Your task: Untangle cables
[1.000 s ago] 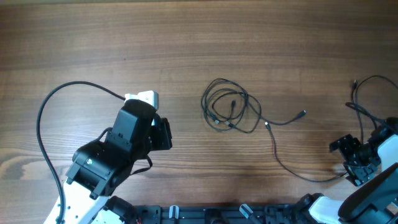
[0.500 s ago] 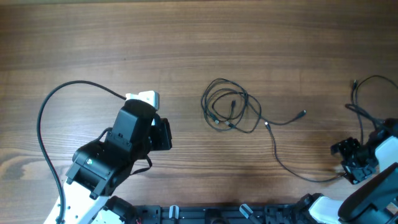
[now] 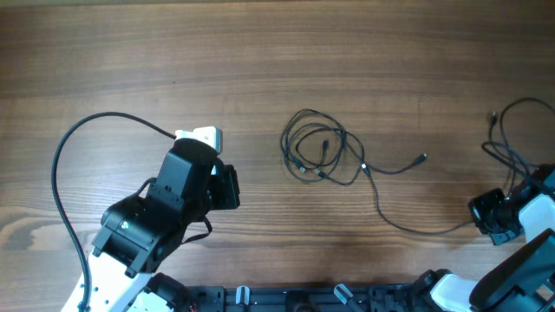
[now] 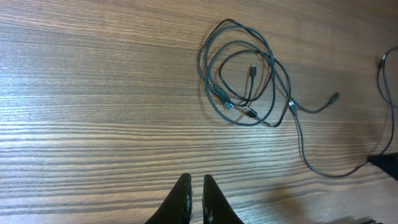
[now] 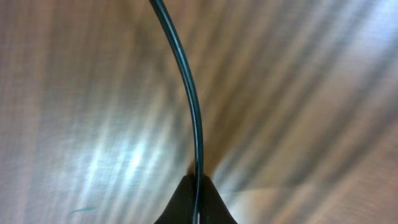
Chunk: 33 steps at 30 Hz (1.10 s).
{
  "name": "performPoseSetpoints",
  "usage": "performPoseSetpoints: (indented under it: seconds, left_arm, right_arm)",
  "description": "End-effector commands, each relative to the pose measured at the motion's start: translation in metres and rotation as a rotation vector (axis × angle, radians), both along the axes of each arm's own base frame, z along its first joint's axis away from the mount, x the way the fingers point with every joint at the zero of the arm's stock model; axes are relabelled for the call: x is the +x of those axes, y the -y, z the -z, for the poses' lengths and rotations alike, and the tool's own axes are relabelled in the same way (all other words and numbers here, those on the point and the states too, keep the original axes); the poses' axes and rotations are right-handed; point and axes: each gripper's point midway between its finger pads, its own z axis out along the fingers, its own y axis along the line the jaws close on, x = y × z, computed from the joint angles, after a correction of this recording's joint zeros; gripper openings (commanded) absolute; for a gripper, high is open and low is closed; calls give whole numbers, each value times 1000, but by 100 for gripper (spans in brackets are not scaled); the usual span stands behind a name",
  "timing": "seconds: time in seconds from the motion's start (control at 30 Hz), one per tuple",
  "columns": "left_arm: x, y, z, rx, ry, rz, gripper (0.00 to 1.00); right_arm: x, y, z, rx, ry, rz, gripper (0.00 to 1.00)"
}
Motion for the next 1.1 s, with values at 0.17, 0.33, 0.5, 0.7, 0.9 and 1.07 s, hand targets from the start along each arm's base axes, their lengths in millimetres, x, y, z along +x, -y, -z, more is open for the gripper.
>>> performPoseSetpoints:
  seconds: [0.17,0.33,0.5,0.7,0.9,1.07]
  left_arm:
    - [0,4,-4,-5,10,28,10]
    - [0,4,-4,-5,10,27,11]
    - [0,4,-4,-5,10,28,12]
    - [0,4,-4,-5,9,28,13]
    - [0,4,-4,-6,9,27,14]
    - [-1,4,-4,-8,8,30,13]
  right_arm:
    - [150,29,-163,39,671,-173,4]
    - [188,100,-314,-303,925,-78,4]
    - [169,161,-396,-653,983,129,4]
    - [160,210,-329,-752,690,194,4]
    - [174,210,-206,-497,471,141,54]
    - [183,189,-151,-303,426,93,87]
